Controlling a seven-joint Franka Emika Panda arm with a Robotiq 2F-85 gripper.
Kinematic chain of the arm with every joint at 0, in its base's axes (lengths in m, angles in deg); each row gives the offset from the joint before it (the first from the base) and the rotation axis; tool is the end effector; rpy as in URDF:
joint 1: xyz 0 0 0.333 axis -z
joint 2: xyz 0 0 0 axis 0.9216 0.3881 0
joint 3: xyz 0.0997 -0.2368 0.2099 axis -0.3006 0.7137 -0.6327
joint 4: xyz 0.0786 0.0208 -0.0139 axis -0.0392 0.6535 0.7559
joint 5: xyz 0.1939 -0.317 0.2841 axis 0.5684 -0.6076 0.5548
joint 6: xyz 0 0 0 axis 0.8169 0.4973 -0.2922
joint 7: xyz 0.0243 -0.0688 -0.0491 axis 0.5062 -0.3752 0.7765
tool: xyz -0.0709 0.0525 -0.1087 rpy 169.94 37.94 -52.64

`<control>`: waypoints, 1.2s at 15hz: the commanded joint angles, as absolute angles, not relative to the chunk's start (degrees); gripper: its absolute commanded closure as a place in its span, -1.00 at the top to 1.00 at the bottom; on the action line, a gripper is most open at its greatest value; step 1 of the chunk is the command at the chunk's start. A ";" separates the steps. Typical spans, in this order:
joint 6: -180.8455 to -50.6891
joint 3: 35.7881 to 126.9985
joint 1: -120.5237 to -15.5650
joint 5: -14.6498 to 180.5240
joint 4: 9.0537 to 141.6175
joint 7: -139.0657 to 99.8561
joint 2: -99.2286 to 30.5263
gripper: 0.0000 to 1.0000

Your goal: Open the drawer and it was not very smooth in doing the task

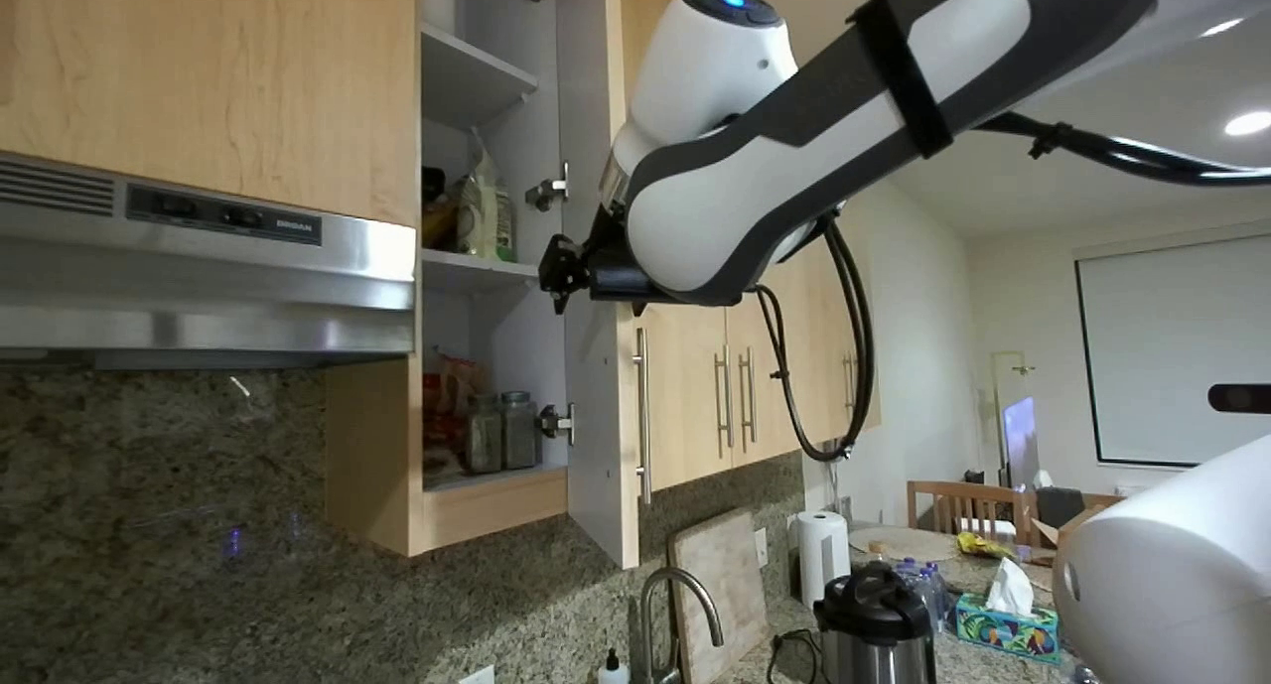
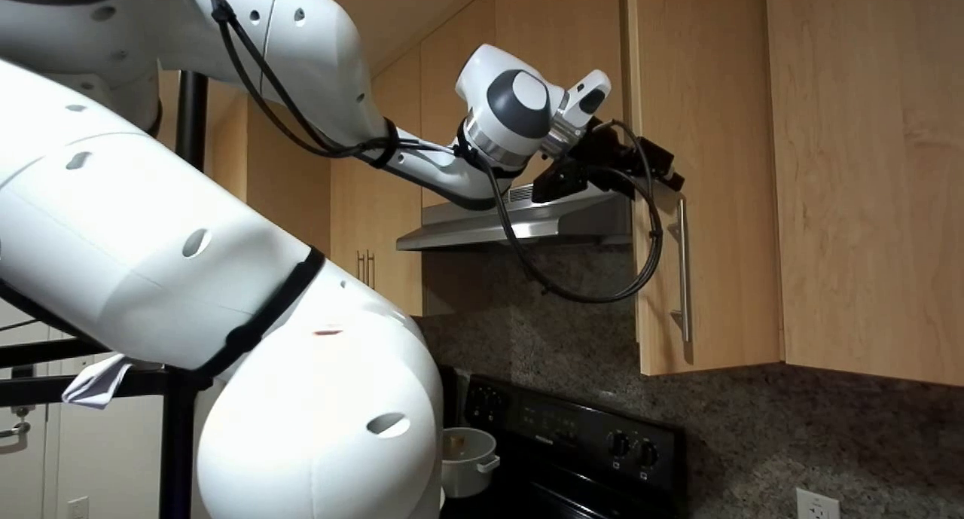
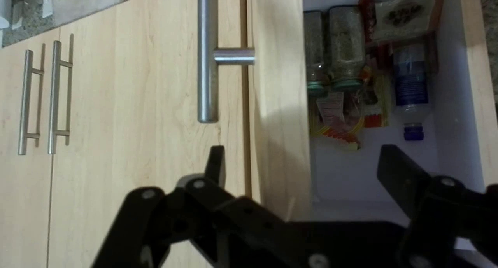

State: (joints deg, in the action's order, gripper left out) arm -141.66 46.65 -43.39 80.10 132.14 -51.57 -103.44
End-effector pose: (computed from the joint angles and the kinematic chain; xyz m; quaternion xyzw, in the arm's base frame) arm 0.4465 0.0873 0.5880 0.8347 -0.1635 0.5206 0.0743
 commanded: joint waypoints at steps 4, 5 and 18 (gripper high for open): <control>-141.99 50.72 -42.90 80.22 135.20 -52.76 -105.40 1.00; -142.27 52.44 -43.97 80.29 135.93 -51.57 -105.62 1.00; -132.57 84.89 -65.38 80.67 141.04 -13.18 -112.02 1.00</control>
